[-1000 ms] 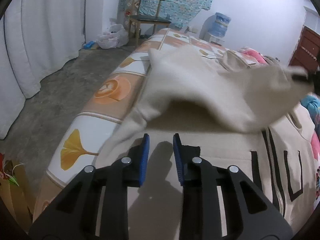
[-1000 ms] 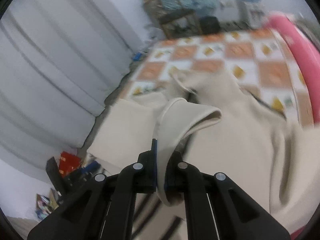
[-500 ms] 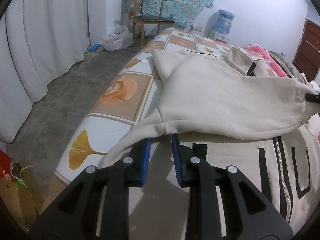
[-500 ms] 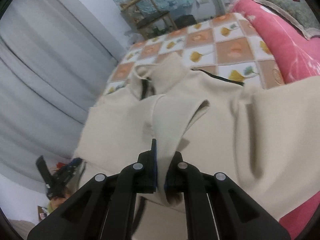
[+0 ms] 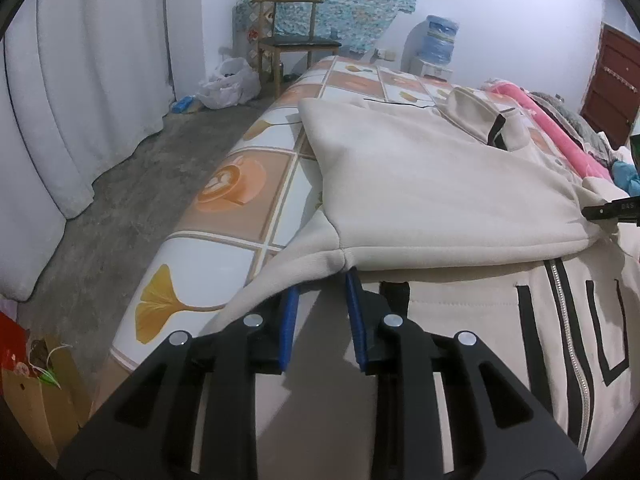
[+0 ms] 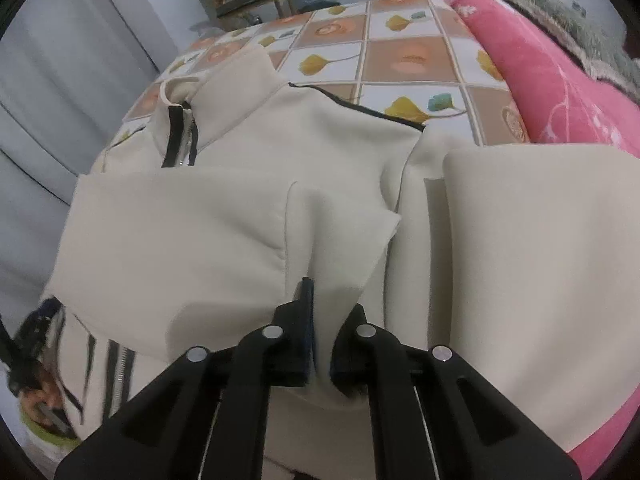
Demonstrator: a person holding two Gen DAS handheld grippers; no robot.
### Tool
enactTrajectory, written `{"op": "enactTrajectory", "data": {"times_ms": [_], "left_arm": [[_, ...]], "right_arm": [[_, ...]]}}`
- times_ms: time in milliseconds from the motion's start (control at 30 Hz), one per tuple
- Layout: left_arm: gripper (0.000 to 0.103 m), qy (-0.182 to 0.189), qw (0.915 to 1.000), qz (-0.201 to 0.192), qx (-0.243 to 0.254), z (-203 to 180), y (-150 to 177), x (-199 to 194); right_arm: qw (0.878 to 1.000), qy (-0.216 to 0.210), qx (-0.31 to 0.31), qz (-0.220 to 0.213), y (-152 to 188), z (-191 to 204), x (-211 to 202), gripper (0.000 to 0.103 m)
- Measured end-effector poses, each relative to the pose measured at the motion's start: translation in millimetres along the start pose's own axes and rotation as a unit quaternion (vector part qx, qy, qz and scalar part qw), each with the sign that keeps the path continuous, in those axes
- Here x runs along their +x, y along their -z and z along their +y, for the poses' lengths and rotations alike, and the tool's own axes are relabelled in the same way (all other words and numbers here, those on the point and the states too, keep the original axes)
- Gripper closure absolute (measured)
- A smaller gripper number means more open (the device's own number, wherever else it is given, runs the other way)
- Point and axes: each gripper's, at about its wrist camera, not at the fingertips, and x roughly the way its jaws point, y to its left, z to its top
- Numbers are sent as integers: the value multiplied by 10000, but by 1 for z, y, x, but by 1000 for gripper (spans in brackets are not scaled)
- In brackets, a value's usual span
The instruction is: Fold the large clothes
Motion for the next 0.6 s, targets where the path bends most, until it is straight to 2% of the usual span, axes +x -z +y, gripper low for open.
{"op": "enactTrajectory", "data": {"times_ms": [100,200,267,300,400,467,600], "left_arm": [[79,126,9999,34,-71,4,-1,0],[79,230,9996,63,-163,7,-2,0],[79,258,9995,53,-194,7,-2,0],[79,262,9994,44,-199,7,-1,0],[79,277,9994,-1,-223,7,0,0],[79,295,9993,-18,-236,7,1,0],[79,387,9988,35,-295,9,0,-1]], "right_arm": [[9990,389,-67,-231,0,4,-10,82],[9934,958,-273,-577,5,14,-32,81],[9881,1176,-486,-861,10,24,-47,81],[9873,1141,-582,-937,13,28,-54,81],[9907,531,-898,-869,26,39,-58,81],[9921,492,-891,-727,31,38,-50,81],[9989,259,-284,-262,38,9,-20,81]]}}
